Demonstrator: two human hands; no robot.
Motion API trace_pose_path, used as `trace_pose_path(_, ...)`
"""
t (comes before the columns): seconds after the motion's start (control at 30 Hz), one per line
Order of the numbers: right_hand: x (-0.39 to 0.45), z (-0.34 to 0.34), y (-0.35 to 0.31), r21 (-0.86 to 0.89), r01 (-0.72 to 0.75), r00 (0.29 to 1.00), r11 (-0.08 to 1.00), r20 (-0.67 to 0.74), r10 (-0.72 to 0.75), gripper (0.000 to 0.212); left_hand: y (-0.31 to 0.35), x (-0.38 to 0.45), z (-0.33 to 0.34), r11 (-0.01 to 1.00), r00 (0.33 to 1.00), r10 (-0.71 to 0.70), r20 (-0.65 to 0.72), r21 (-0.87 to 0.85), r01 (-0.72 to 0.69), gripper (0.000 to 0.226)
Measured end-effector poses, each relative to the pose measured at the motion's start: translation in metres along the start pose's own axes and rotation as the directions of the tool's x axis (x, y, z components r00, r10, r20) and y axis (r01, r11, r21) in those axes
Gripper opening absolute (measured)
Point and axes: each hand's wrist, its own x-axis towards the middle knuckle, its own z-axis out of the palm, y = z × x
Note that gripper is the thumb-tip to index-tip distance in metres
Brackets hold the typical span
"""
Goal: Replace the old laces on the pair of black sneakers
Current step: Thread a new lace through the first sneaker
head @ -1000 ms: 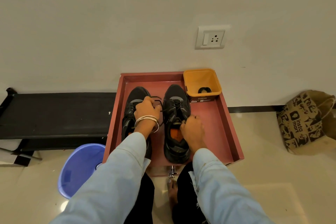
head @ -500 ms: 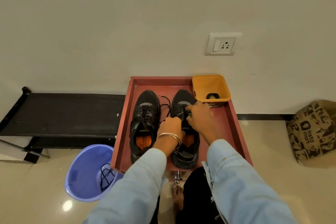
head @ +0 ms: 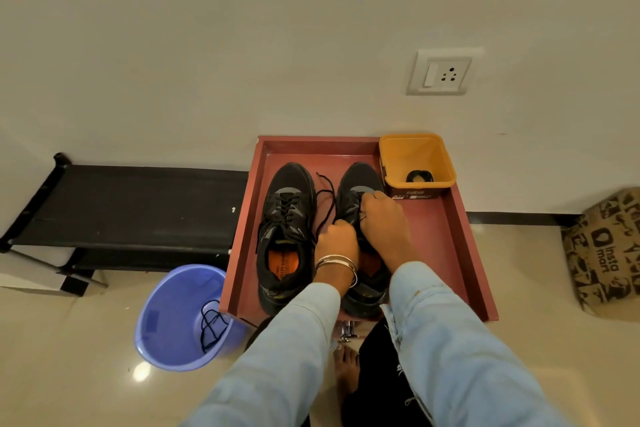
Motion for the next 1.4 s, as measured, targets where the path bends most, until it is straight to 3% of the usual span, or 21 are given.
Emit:
trace_pose_path(0.1,0.001,0.006,0.001,0.119,-0.070,0.997,0.990,-0.030,0.074,0.022,-0.001,0.000,0.000,1.000,1.000,-0.013,-0.011,-0.006,0.013,0.029)
trace_pose_path(0.17,-0.001,0.008,0.007,0.387,-0.272,0.946,0.881,-0.059,0.318,0.014,-0.001,0.001,0.001,1.000,1.000,-0.022,-0.009,-0.009,0.022,0.030)
trace_pose_path(0.2,-0.001,0.006,0.010,0.579,-0.386,0.879,0.718,-0.006,0.477,0.014,-0.001,0.001,0.001,1.000,1.000,-0.023,-0.007,-0.008,0.023,0.030)
trace_pose_path(0.27,-0.004,-0.001,0.017,0.832,-0.513,0.701,0.212,0.264,0.662,0.016,0.000,0.001,0.003,1.000,1.000,-0.024,-0.006,-0.001,0.024,0.029)
trace_pose_path(0.3,-0.005,-0.003,0.019,0.855,-0.518,0.657,0.041,0.366,0.659,0.017,0.000,0.000,0.003,1.000,1.000,-0.026,-0.004,-0.002,0.026,0.029)
trace_pose_path(0.33,-0.006,-0.005,0.020,0.858,-0.514,0.652,-0.015,0.402,0.643,0.019,0.000,0.000,0.004,1.000,1.000,-0.029,-0.005,-0.005,0.029,0.029)
trace_pose_path(0.4,-0.008,-0.008,0.017,0.874,-0.475,0.716,0.104,0.315,0.623,0.020,0.000,0.000,0.004,0.999,1.000,-0.031,-0.006,-0.008,0.031,0.030)
trace_pose_path(0.47,-0.010,-0.010,0.014,0.780,-0.388,0.842,0.491,0.083,0.534,0.022,0.001,0.001,0.003,1.000,1.000,-0.030,-0.004,-0.008,0.030,0.031)
trace_pose_path(0.57,-0.009,-0.007,0.009,0.269,-0.232,0.971,0.935,0.006,0.239,0.024,0.001,0.000,0.002,0.999,1.000,-0.031,0.004,-0.014,0.031,0.032)
trace_pose_path(0.67,-0.011,-0.003,0.001,-0.053,-0.081,0.996,0.995,0.020,0.082,0.021,0.001,-0.001,0.003,0.999,0.999,-0.036,0.001,-0.016,0.036,0.032)
trace_pose_path(0.8,-0.017,-0.007,0.002,0.258,-0.162,0.978,0.952,-0.088,0.191,0.013,0.001,-0.001,0.003,0.998,0.999,-0.050,0.001,-0.029,0.050,0.030)
trace_pose_path(0.87,-0.024,-0.013,0.001,0.681,-0.255,0.911,0.686,-0.069,0.407,0.014,0.000,-0.001,0.004,0.998,0.999,-0.054,-0.003,-0.039,0.054,0.029)
trace_pose_path(0.9,-0.027,-0.020,0.001,0.893,-0.250,0.860,0.374,0.028,0.509,0.015,0.000,-0.001,0.005,0.998,0.998,-0.055,-0.004,-0.043,0.055,0.029)
trace_pose_path(0.97,-0.032,-0.035,0.005,0.961,-0.109,0.815,-0.255,0.233,0.531,0.016,0.000,-0.002,0.004,0.998,0.998,-0.055,-0.009,-0.042,0.055,0.029)
trace_pose_path(1.03,-0.033,-0.045,0.011,0.879,-0.014,0.816,-0.477,0.286,0.503,0.017,0.000,-0.003,0.005,0.998,0.998,-0.055,-0.009,-0.040,0.055,0.029)
trace_pose_path(1.1,-0.029,-0.046,0.013,0.927,-0.072,0.805,-0.369,0.272,0.527,0.018,0.000,-0.003,0.004,0.998,0.998,-0.055,-0.006,-0.040,0.055,0.030)
trace_pose_path(1.17,-0.026,-0.035,0.015,0.972,-0.219,0.850,0.081,0.149,0.506,0.013,0.001,-0.003,0.004,0.997,0.998,-0.055,-0.001,-0.050,0.055,0.030)
trace_pose_path(1.23,-0.019,-0.024,0.016,0.751,-0.256,0.931,0.609,0.022,0.365,0.006,0.001,-0.002,0.004,0.997,0.998,-0.055,0.011,-0.060,0.056,0.031)
trace_pose_path(1.27,-0.015,-0.021,0.015,0.586,-0.233,0.960,0.776,0.009,0.281,0.008,0.001,-0.002,0.004,0.996,0.998,-0.057,0.016,-0.064,0.058,0.032)
trace_pose_path(1.33,-0.007,-0.014,0.009,0.262,-0.173,0.983,0.949,0.098,0.153,0.021,0.001,-0.001,0.004,0.996,0.998,-0.061,0.014,-0.068,0.061,0.032)
trace_pose_path(1.4,-0.004,-0.011,-0.001,0.021,-0.089,0.987,0.996,0.140,0.085,0.025,0.000,-0.001,0.004,0.995,0.998,-0.065,0.015,-0.074,0.066,0.031)
